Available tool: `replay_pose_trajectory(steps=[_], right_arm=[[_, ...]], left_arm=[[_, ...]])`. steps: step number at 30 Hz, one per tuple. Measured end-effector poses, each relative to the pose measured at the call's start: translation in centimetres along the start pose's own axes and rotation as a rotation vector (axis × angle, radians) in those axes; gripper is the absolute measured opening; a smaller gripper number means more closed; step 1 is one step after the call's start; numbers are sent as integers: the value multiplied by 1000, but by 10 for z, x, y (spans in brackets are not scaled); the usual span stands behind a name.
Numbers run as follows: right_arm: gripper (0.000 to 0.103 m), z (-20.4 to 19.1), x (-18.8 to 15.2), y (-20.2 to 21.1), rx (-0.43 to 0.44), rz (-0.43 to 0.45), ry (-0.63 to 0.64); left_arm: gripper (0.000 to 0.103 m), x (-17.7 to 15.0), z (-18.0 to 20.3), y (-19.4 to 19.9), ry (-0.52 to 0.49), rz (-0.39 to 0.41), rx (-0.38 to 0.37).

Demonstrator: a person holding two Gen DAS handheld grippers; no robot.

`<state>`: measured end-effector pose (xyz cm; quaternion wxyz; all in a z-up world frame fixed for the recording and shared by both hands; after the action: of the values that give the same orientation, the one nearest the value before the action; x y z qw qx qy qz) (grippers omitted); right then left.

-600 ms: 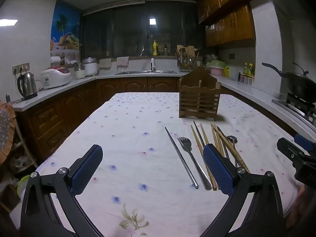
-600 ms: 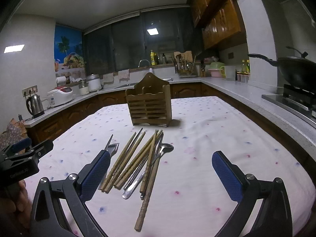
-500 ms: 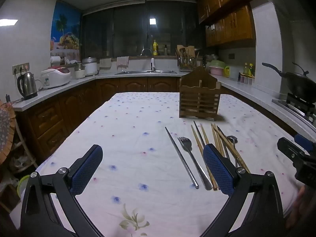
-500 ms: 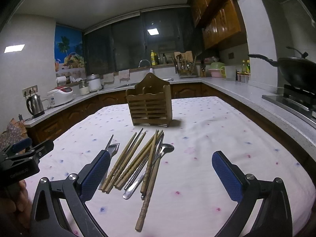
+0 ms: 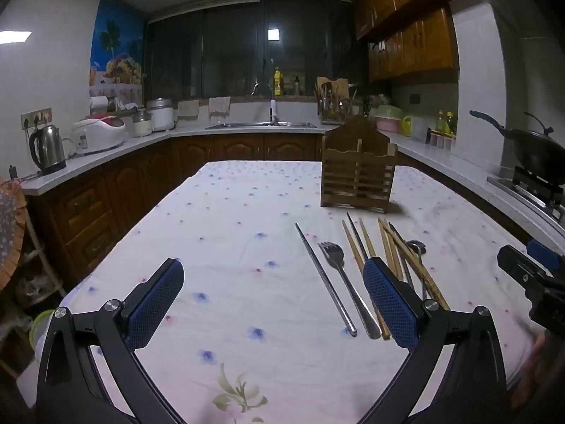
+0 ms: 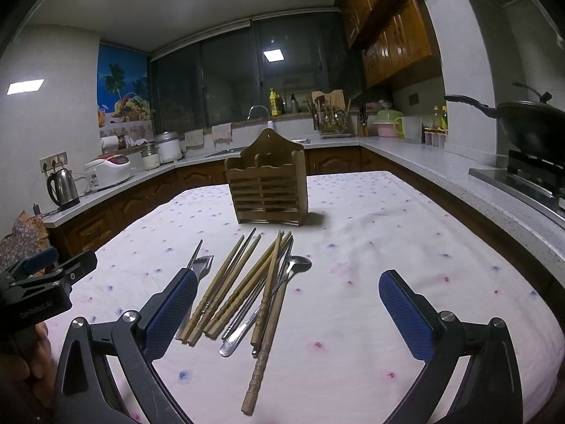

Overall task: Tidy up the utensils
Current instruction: 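Move both grippers toward the loose utensils on the tablecloth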

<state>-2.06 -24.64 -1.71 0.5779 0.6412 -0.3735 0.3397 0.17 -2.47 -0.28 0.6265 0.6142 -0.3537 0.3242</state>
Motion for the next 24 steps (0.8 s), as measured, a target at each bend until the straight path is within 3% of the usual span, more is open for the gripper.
replay_pose_trajectory(steps=[8,15,22,24], right_arm=[[103,-6,6,-9,19,-28,4],[102,-5,16,-21,41,-80,22],[77,2,27,-45,65,-190,-13],[70,4,30,-53,62,-186,-21]], left_arm=[[103,6,-8,-18,24,-69,-6],[102,18,-7,-40,18,-142,-54],[86,36,5,-69,-4,-229,-148],[79,40,7,-77,2,-259,-175]])
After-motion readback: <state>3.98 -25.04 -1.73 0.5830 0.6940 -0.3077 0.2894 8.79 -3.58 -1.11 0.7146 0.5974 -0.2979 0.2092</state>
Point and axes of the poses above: each gripper's, at about its wrist camera, not at the fingertips, and y roughly against the way its jaws point, z to its right, x to its top, the point moved 2 cm from there along -y, roughly the way its jaws point, and after that the axes turned 10 degrees about -z, right-handed, at the moved point
